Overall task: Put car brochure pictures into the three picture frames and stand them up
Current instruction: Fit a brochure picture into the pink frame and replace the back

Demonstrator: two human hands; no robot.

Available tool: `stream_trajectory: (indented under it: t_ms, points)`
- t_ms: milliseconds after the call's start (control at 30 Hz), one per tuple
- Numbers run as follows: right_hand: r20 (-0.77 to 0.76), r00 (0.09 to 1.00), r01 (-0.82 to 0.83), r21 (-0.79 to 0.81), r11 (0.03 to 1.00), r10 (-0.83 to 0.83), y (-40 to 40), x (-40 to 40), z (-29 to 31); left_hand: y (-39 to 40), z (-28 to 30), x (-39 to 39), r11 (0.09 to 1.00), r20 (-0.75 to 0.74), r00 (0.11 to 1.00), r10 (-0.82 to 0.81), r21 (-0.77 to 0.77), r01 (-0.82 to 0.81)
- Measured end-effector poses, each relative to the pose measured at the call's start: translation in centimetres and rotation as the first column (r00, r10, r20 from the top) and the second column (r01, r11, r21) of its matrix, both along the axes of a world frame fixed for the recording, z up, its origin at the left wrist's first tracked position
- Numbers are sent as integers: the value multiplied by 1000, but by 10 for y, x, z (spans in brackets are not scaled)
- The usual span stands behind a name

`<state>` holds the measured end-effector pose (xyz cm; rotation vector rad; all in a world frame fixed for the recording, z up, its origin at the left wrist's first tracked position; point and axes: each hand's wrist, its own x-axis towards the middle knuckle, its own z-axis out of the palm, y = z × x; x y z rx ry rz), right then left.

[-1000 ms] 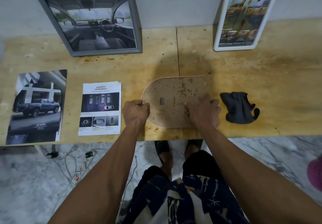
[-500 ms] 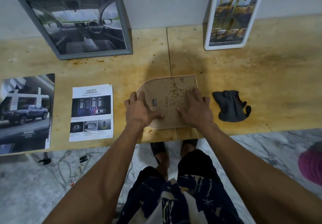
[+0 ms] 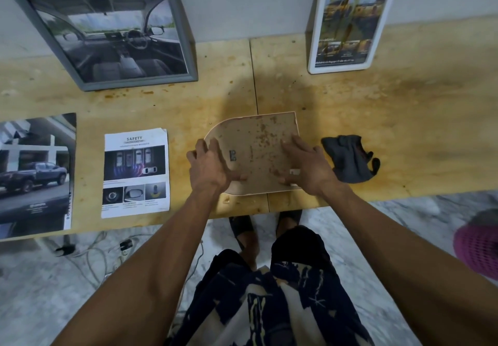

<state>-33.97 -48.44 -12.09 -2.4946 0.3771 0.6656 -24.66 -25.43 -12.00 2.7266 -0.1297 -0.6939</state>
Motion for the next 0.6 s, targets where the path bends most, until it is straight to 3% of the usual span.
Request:
stream_trajectory:
  t_ms: [67,133,333,467,600]
  points:
    - [103,992,60,74,995,-68,-3,-10,-9,0,0,0,1000,1,1000,-8,-2,8]
    - [113,990,75,88,993,-85,-2,-13,-14,1,0,0,1000,-4,1000,-8,0,8]
    - [-19,992,-127,-154,980,126,-1,1,-5,0,1,-3,1000,-3,1000,2,-14,-2]
    - [95,990,-81,-183,980,99,10,-18,-2,0,0,-4,1000,-1,1000,6,-25,-6]
    - [-29,989,-151,-237,960,148,5,-14,0,0,3,-5,1000,-14,1000,13,-12,-14]
